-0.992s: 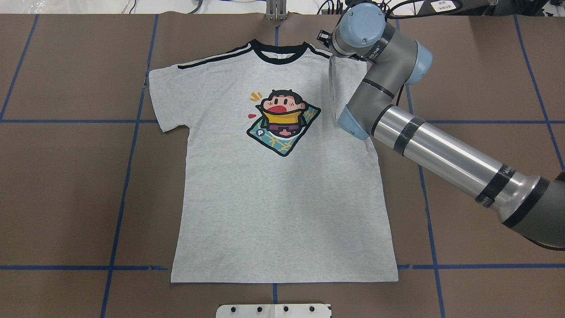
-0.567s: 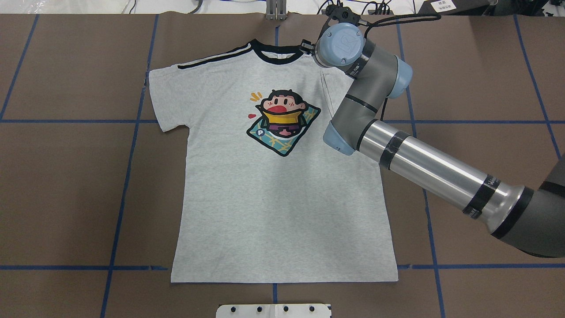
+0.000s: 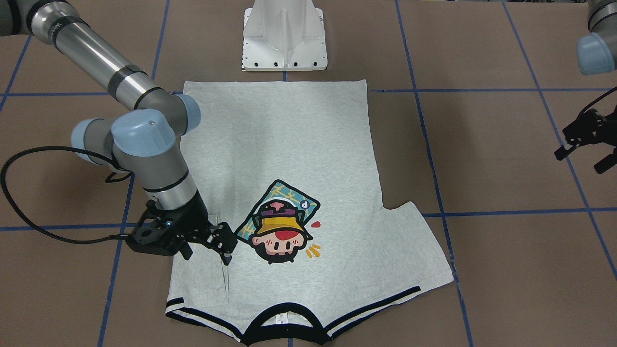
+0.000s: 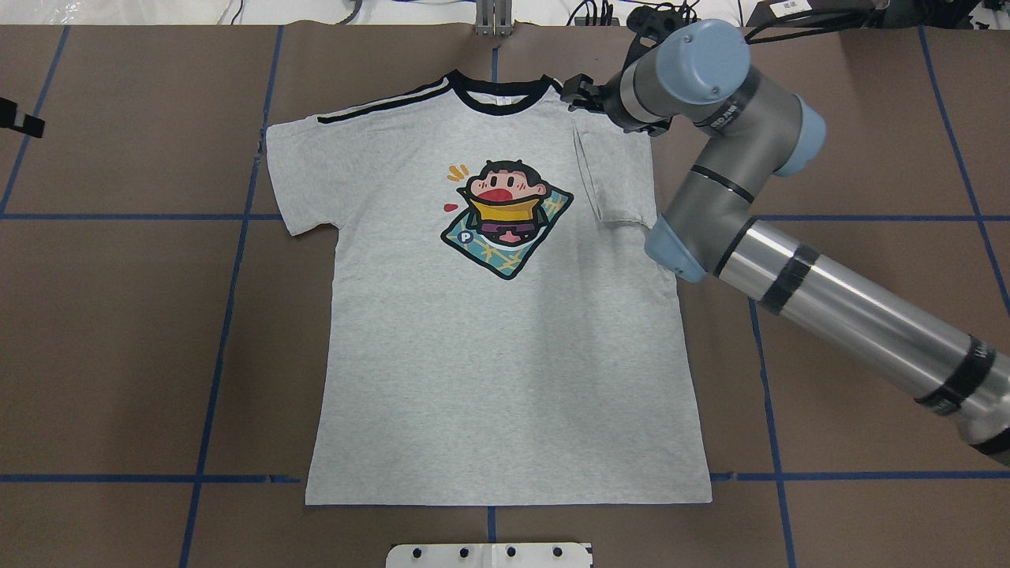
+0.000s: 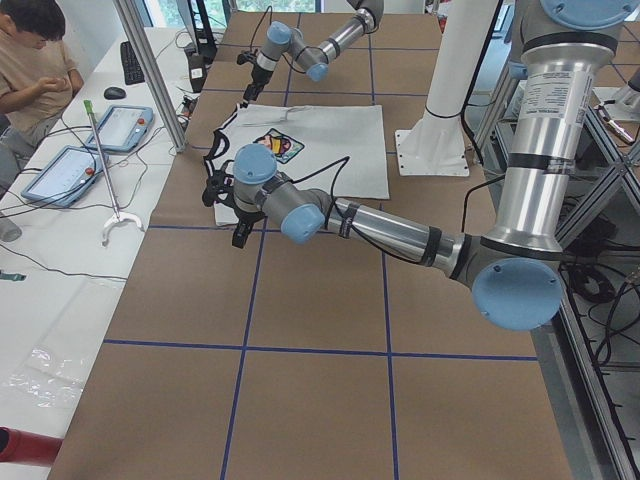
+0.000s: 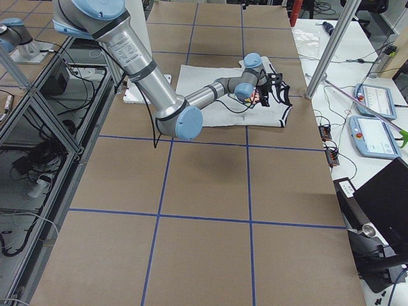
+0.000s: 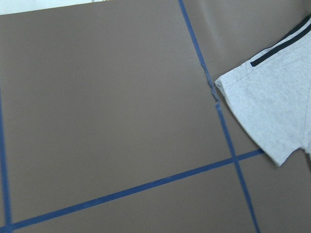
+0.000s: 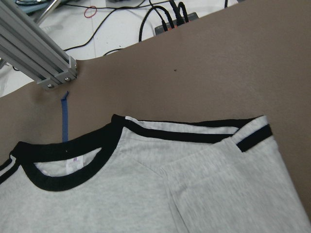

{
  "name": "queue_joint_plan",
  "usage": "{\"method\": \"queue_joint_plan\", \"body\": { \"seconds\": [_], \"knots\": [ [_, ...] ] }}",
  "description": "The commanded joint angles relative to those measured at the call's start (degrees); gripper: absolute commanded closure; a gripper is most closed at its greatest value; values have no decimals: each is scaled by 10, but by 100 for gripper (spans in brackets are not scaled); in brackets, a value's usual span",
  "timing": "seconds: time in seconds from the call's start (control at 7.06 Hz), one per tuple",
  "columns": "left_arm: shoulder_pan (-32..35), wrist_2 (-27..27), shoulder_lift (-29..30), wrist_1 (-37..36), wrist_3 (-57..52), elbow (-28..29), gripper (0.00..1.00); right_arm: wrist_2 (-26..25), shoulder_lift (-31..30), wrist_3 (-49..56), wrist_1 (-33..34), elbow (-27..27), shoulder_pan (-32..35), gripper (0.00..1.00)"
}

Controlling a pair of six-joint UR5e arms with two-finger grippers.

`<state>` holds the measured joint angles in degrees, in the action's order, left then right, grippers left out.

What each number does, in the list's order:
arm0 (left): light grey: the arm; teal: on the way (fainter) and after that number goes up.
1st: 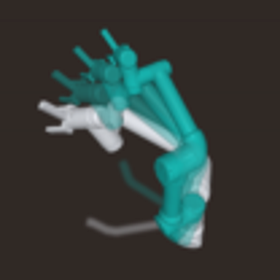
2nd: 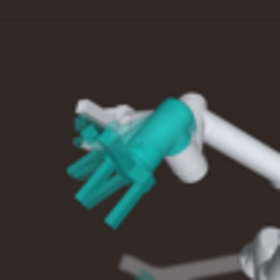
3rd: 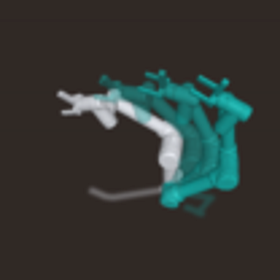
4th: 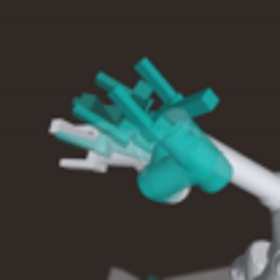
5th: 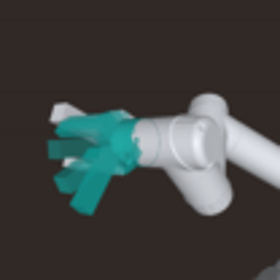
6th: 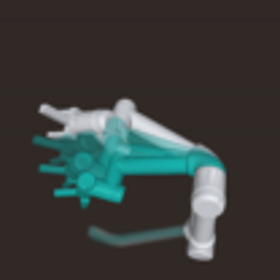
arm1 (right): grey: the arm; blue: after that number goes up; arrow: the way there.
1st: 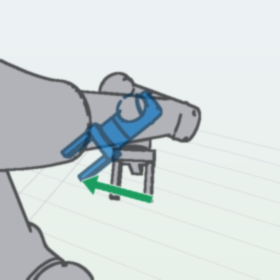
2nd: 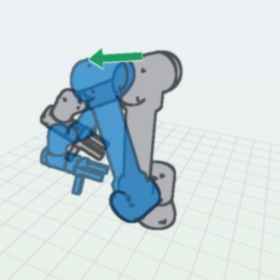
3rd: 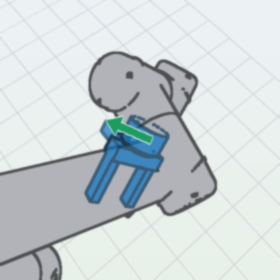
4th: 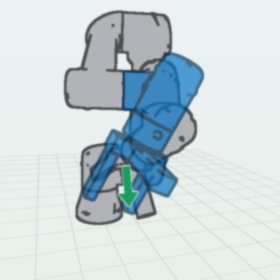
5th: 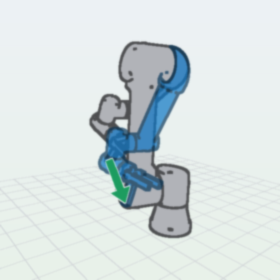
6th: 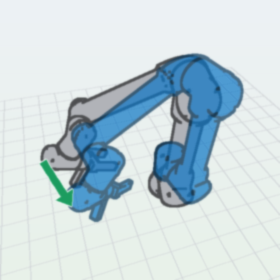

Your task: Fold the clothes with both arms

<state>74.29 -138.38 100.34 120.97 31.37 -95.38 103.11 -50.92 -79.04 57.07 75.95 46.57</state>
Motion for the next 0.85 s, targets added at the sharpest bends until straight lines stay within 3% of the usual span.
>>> {"method": "queue_joint_plan", "body": {
  "seconds": [0.0, 0.14, 0.42, 0.57, 0.71],
  "knots": [
    [-75, 13, 82, 64, 88, 75, 1, 74, -120, 2, 72, 173, 13, 1],
    [-79, 32, 128, 65, 128, 129, 1, 109, -174, 7, 73, 227, 32, 1],
    [-143, 85, 166, 70, 161, 197, 1, 161, -216, 34, 65, 264, 46, 1],
    [-176, 148, 207, 101, 180, 260, 2, 160, -219, 35, 65, 271, 48, 1],
    [-179, 165, 212, 205, 195, 335, 7, 148, -231, 35, 64, 288, 47, 1]
  ]
}}
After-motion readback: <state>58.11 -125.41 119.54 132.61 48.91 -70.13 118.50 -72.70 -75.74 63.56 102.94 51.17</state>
